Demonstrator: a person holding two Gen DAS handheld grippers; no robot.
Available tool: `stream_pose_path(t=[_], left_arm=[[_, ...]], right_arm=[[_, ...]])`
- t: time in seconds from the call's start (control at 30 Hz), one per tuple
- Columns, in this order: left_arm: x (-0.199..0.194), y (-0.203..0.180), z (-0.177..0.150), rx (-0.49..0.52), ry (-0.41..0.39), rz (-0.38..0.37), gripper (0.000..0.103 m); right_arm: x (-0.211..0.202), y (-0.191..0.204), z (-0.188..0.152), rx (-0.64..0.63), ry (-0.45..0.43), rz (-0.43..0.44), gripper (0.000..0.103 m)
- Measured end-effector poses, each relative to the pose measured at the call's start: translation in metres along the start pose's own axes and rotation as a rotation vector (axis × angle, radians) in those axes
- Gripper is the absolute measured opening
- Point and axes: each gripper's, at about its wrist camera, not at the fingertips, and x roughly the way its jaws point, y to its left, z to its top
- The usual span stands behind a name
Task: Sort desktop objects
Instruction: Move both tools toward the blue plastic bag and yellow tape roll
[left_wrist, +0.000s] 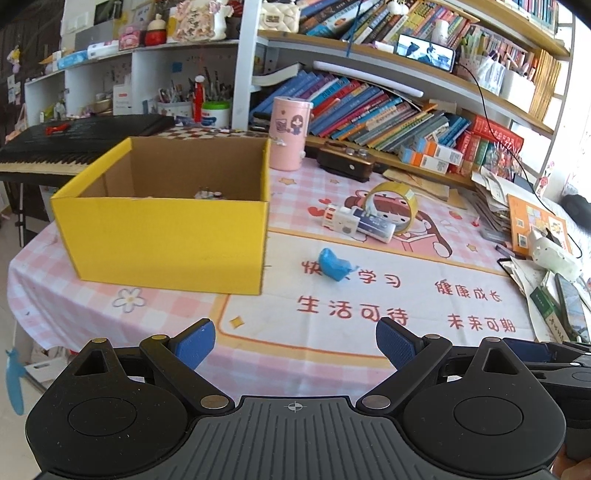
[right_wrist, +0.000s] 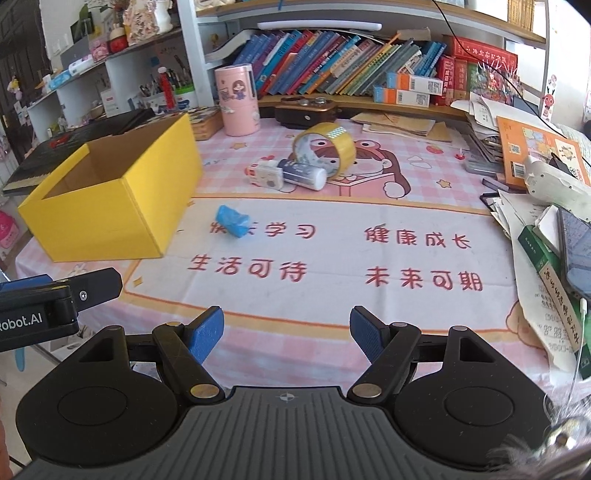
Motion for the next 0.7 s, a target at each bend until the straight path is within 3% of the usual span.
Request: stream_pose_path(t=[0.7], left_arm=[[0.085,-0.061,0.034,0.022,0.037,0.043,0.096]], right_arm=[[0.056,-0.081,0.055,0.016,0.01,-0.003,0.074]])
